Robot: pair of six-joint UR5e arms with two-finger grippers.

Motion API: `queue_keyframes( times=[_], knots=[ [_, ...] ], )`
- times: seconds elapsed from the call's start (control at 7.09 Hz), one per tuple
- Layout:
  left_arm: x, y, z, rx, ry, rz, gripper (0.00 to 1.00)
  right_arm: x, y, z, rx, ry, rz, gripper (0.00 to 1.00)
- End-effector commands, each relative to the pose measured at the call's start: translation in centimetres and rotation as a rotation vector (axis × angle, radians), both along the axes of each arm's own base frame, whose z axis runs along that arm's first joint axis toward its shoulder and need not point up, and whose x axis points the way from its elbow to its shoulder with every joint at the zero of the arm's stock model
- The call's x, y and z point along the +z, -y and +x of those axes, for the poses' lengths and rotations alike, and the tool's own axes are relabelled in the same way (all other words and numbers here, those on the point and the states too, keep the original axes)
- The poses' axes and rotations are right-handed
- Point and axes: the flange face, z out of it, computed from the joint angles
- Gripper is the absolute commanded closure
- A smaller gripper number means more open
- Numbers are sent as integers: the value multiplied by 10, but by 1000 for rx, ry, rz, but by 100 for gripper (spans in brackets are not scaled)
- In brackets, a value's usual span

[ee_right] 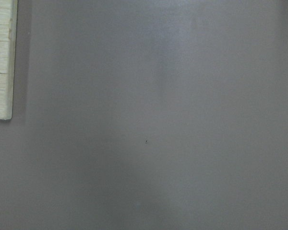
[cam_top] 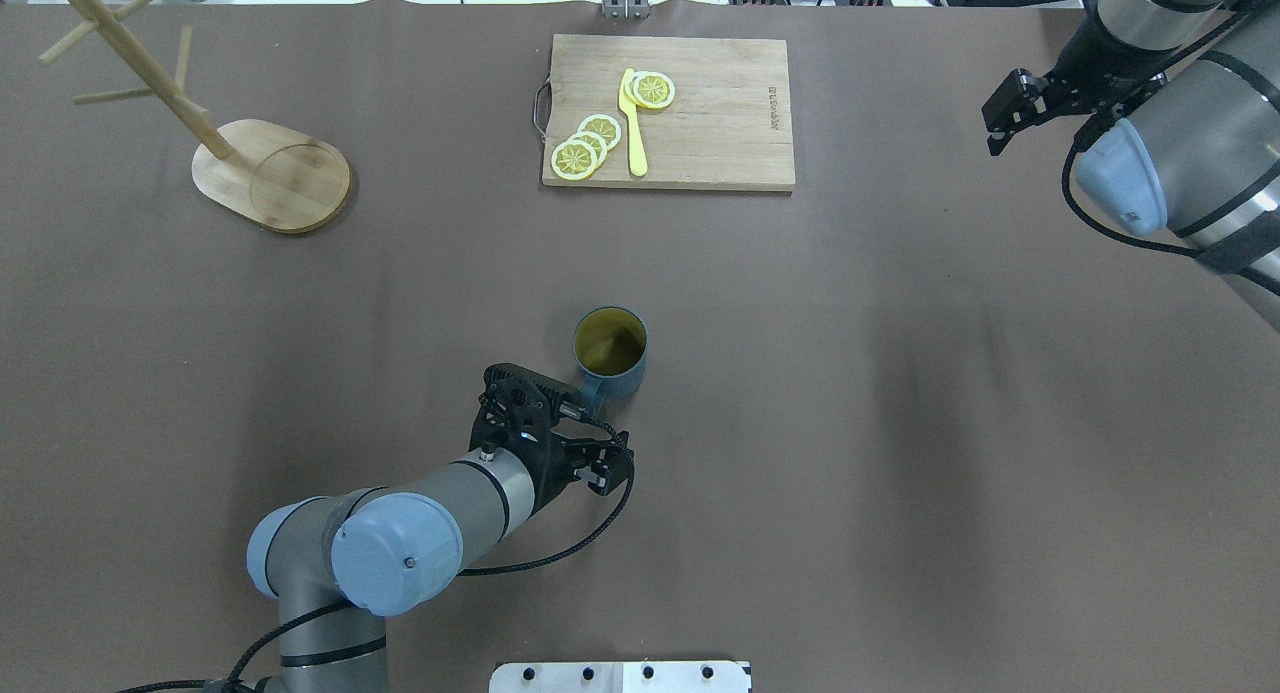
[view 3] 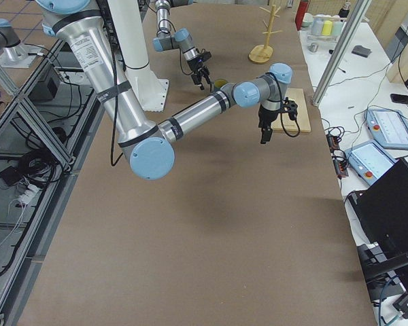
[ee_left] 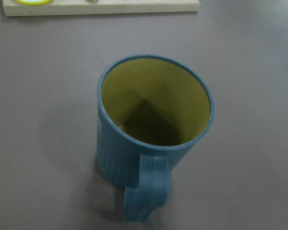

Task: Hang cup on storage rack
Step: 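Close the left gripper on the blue mug's handle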

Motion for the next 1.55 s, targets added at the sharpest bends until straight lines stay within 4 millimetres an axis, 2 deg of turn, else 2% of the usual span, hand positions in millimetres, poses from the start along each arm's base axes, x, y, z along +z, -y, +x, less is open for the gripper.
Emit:
queue_keyframes(
  times=[0.0,0.14,0.42,0.56,0.7,0.85,0.99,1.13,1.41],
  knots=[
    [-5,1,-1,-2,-14,1,65,0,-1,-4,0,-3,-3,0],
    [-10,3,-2,-6,-27,6,78,1,-1,-4,0,-3,-5,0],
    [-10,17,-10,-30,-34,8,78,0,-1,-5,0,-4,-4,0],
    [-10,22,-13,-40,-34,8,83,-1,-1,-5,0,-3,-1,0],
    [-10,24,-14,-43,-34,8,69,-2,-2,-6,6,-2,-9,0],
    [-7,24,-14,-43,-30,7,38,-6,-1,-6,9,1,-7,0],
    [-4,25,-14,-45,-22,9,16,-6,-1,-8,7,1,-5,0],
    [1,25,-13,-45,-12,6,3,-7,-1,-8,9,1,-5,0],
    [4,26,-11,-63,-3,10,3,-9,-3,-12,14,3,-13,0]
  ],
)
